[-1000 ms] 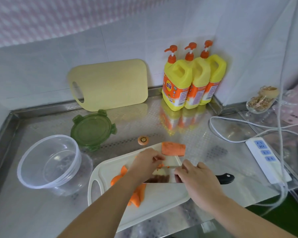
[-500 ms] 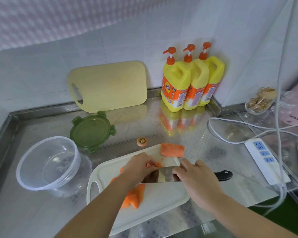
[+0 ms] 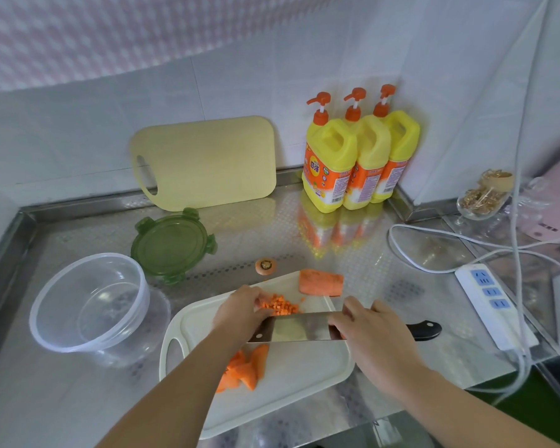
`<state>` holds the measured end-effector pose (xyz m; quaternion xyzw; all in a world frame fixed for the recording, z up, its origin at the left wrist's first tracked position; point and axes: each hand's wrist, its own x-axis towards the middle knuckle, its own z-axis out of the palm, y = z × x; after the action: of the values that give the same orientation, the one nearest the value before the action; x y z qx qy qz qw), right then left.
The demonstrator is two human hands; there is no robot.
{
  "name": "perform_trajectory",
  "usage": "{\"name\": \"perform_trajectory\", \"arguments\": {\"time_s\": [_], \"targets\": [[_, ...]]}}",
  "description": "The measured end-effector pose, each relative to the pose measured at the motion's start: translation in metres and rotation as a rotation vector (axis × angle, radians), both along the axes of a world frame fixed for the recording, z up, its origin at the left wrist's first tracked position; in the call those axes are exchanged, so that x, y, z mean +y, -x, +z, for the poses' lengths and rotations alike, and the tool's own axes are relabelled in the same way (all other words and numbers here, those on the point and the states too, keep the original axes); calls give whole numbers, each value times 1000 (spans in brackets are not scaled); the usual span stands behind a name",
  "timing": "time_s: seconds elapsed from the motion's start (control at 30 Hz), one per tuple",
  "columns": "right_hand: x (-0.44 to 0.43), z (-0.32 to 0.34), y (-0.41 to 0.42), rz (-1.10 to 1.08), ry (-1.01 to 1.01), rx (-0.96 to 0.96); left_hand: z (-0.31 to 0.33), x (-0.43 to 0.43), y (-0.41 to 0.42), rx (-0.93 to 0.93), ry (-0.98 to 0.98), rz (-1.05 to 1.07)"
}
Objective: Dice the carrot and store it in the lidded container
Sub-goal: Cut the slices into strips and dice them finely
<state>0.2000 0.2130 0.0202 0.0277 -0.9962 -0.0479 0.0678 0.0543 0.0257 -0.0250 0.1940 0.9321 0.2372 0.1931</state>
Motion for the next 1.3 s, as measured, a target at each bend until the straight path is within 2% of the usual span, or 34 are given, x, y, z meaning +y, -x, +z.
{"name": "perform_trajectory", "arguments": {"time_s": [0.07, 0.17, 0.33, 0.5, 0.63, 0.77, 0.9, 1.1, 1.3], "targets": [[2, 0, -1, -3, -10, -16, 0, 3, 0, 1, -57, 58], [6, 2, -3, -8, -28, -50, 3, 6, 2, -107, -155, 81], [6, 7, -5, -30, -3, -73, 0, 3, 9, -70, -4, 51], [7, 12, -6, -98, 44, -80, 0, -8, 15, -101, -188, 166], [0, 8, -4, -196, 224, -193, 3, -27, 14, -172, -260, 218], [-24, 0, 1, -260, 544, -330, 0, -54, 4, -32, 6, 202], [-53, -17, 8, -269, 686, -428, -3, -60, -13, -50, 288, 33], [-71, -31, 14, -308, 674, -448, 1, -52, -23, -35, 229, 115], [-64, -24, 18, -366, 599, -413, 1, -40, -14, -102, 214, 203]]}}
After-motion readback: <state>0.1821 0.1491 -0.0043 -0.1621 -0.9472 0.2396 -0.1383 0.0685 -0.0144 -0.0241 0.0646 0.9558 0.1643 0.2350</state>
